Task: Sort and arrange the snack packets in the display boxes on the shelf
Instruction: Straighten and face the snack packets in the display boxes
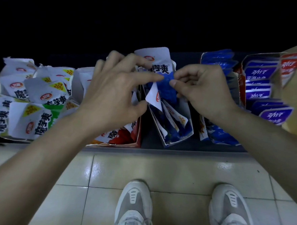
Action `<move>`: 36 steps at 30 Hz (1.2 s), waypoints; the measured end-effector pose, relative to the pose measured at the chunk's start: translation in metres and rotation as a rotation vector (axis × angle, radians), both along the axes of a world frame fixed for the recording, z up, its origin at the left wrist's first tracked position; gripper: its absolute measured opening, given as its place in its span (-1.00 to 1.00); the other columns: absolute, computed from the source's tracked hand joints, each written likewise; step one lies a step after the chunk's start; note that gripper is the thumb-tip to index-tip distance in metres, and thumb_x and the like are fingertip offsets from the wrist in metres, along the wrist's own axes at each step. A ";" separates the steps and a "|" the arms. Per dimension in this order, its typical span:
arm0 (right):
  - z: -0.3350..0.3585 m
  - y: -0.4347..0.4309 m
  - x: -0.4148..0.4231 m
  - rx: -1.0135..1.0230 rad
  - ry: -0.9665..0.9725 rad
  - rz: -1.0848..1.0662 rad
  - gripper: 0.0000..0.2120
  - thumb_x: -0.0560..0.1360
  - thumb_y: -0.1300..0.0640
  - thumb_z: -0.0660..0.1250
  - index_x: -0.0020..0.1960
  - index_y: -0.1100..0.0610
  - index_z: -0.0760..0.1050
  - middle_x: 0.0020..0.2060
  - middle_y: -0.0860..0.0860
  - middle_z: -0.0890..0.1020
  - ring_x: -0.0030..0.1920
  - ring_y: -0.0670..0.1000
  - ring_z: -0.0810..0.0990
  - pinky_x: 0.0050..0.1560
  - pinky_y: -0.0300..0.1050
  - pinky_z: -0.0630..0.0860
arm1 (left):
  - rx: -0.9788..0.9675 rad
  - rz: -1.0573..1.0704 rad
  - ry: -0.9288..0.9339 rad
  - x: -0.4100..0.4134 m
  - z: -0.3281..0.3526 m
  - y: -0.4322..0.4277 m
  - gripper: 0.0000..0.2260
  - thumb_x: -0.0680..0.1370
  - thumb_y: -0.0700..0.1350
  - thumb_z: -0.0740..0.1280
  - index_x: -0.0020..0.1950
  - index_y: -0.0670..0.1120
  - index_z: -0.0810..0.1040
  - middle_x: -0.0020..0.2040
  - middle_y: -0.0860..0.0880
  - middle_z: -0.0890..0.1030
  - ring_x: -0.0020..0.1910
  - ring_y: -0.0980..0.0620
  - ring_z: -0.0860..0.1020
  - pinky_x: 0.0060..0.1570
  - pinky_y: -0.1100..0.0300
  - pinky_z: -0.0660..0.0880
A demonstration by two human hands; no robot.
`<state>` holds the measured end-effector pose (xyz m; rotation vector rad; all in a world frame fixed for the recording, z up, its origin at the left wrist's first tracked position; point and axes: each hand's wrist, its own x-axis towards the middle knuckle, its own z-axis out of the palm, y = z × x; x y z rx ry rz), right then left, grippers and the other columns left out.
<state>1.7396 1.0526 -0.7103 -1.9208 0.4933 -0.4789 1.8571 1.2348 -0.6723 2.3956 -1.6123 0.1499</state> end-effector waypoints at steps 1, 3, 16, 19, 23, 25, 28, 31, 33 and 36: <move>0.001 0.001 -0.003 0.019 0.002 -0.007 -0.97 0.50 0.25 0.46 -0.07 0.20 0.62 -0.31 0.04 0.66 -0.39 -0.05 0.65 -0.35 -0.31 0.54 | 0.000 -0.014 -0.008 0.002 -0.001 -0.002 -0.60 0.45 0.15 0.30 0.26 0.14 0.63 0.30 0.07 0.54 0.21 -0.17 0.42 0.01 0.03 0.24; 0.003 0.002 -0.010 0.029 -0.003 -0.040 -0.95 0.51 0.25 0.45 -0.11 0.14 0.60 -0.31 0.02 0.65 -0.38 -0.07 0.66 -0.36 -0.28 0.57 | -0.044 -0.004 0.018 0.006 0.000 -0.005 -0.68 0.48 0.23 0.28 0.05 0.10 0.69 0.25 0.06 0.59 0.22 -0.17 0.45 0.06 -0.04 0.35; 0.000 0.015 -0.041 0.198 -0.028 -0.272 -0.93 0.55 0.25 0.40 -0.10 0.13 0.56 -0.26 0.08 0.66 -0.37 -0.04 0.69 -0.37 -0.21 0.61 | -0.556 0.215 0.156 0.017 0.006 -0.032 -0.66 0.62 0.14 0.35 -0.05 -0.13 0.64 -0.17 0.07 0.61 -0.21 0.08 0.57 -0.19 -0.05 0.52; 0.000 0.016 -0.042 0.196 -0.039 -0.309 -0.92 0.56 0.23 0.39 -0.10 0.10 0.55 -0.25 0.06 0.66 -0.37 -0.02 0.70 -0.36 -0.17 0.62 | -0.743 0.189 0.048 0.018 0.016 -0.038 -0.67 0.64 0.04 0.37 -0.09 -0.23 0.61 -0.21 0.05 0.57 -0.25 0.05 0.56 -0.23 -0.04 0.50; -0.001 0.020 -0.043 0.171 -0.080 -0.353 -0.85 0.56 0.22 0.39 -0.13 0.01 0.53 -0.27 0.00 0.65 -0.35 -0.02 0.70 -0.32 -0.09 0.66 | -0.822 0.168 0.025 0.014 0.016 -0.039 -0.68 0.65 -0.03 0.37 -0.09 -0.30 0.57 -0.22 0.04 0.56 -0.28 0.09 0.55 -0.28 0.00 0.49; -0.003 0.021 -0.044 0.144 -0.085 -0.366 -0.86 0.56 0.21 0.40 -0.13 0.02 0.54 -0.27 -0.01 0.66 -0.33 -0.03 0.70 -0.28 -0.07 0.66 | -0.754 0.167 0.100 0.010 0.009 -0.037 -0.72 0.63 -0.04 0.39 -0.06 -0.28 0.58 -0.19 0.07 0.57 -0.24 0.10 0.59 -0.26 0.04 0.52; -0.005 0.020 -0.044 0.110 -0.068 -0.342 -0.94 0.55 0.21 0.40 -0.09 0.10 0.57 -0.24 -0.01 0.67 -0.31 -0.08 0.70 -0.23 -0.12 0.66 | -0.609 0.178 0.258 0.002 0.001 -0.033 -0.75 0.57 -0.02 0.45 0.10 -0.18 0.61 -0.07 0.08 0.62 -0.15 0.22 0.62 -0.19 0.30 0.54; -0.007 0.019 -0.043 0.066 -0.043 -0.312 -0.98 0.54 0.21 0.41 -0.07 0.14 0.59 -0.22 -0.01 0.67 -0.28 -0.11 0.69 -0.20 -0.22 0.63 | -0.470 0.151 0.279 0.001 -0.001 -0.032 -0.74 0.53 0.05 0.47 0.14 -0.05 0.68 -0.02 0.11 0.66 -0.13 0.18 0.64 -0.11 0.18 0.60; -0.008 0.019 -0.043 0.038 -0.034 -0.310 -0.97 0.54 0.19 0.42 -0.08 0.11 0.60 -0.22 -0.04 0.67 -0.24 -0.09 0.69 -0.16 -0.21 0.63 | -0.499 0.159 0.270 0.002 0.001 -0.032 -0.82 0.54 0.03 0.46 0.04 -0.03 0.72 -0.06 0.06 0.68 -0.11 0.16 0.64 -0.09 0.20 0.58; -0.010 0.021 -0.046 0.010 -0.055 -0.311 -0.95 0.53 0.19 0.43 -0.09 0.07 0.60 -0.22 -0.08 0.67 -0.21 -0.08 0.68 -0.13 -0.17 0.64 | -0.623 0.233 0.249 0.001 0.005 -0.032 -0.86 0.55 0.00 0.46 -0.06 -0.06 0.71 -0.13 0.05 0.67 -0.16 0.16 0.61 -0.13 0.30 0.52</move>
